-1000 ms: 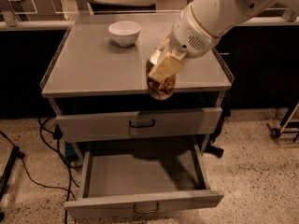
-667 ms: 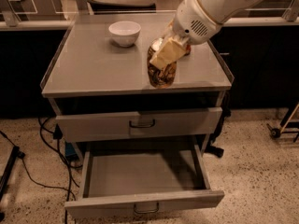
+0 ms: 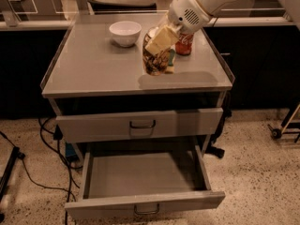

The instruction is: Pick orange can from middle drawer and place on counter

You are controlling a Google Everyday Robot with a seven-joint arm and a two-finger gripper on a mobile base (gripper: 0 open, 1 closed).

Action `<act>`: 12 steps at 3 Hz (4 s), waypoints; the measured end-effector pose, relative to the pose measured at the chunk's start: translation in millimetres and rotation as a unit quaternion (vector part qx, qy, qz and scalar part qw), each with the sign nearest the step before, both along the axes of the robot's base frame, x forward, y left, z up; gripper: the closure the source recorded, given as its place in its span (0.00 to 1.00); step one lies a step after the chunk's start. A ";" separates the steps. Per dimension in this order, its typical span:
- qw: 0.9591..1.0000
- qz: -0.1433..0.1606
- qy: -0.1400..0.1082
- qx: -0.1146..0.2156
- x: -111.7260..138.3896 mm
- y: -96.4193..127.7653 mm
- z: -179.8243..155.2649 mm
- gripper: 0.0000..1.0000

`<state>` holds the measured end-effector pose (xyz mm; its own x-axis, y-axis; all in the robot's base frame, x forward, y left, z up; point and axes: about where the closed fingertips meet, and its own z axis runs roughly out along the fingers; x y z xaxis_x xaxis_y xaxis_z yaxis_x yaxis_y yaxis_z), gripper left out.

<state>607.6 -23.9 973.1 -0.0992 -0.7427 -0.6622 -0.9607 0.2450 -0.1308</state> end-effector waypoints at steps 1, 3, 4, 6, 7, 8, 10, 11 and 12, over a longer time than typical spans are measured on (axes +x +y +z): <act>1.000 -0.005 0.004 0.008 14.5 1.9 -5.7 1.00; 1.000 -0.016 0.020 0.016 28.1 1.8 -21.5 1.00; 0.999 -0.017 0.033 0.025 40.3 8.8 -40.8 1.00; 0.999 -0.018 0.043 0.027 50.8 13.8 -55.4 1.00; 0.998 -0.019 0.048 0.027 51.9 13.7 -60.3 1.00; 0.997 -0.023 0.061 0.028 51.8 13.3 -74.8 1.00; 0.997 -0.022 0.062 0.028 51.7 13.4 -72.3 0.74; 0.997 -0.022 0.062 0.028 51.7 13.4 -72.3 0.50; 0.997 -0.022 0.062 0.028 51.7 13.5 -72.4 0.20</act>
Offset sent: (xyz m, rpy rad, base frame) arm 0.0342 -0.0029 -0.0186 0.0334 0.0339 -0.0431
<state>659.3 -10.4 900.7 -0.2142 -0.6981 -0.6832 -0.9567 0.2911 0.0026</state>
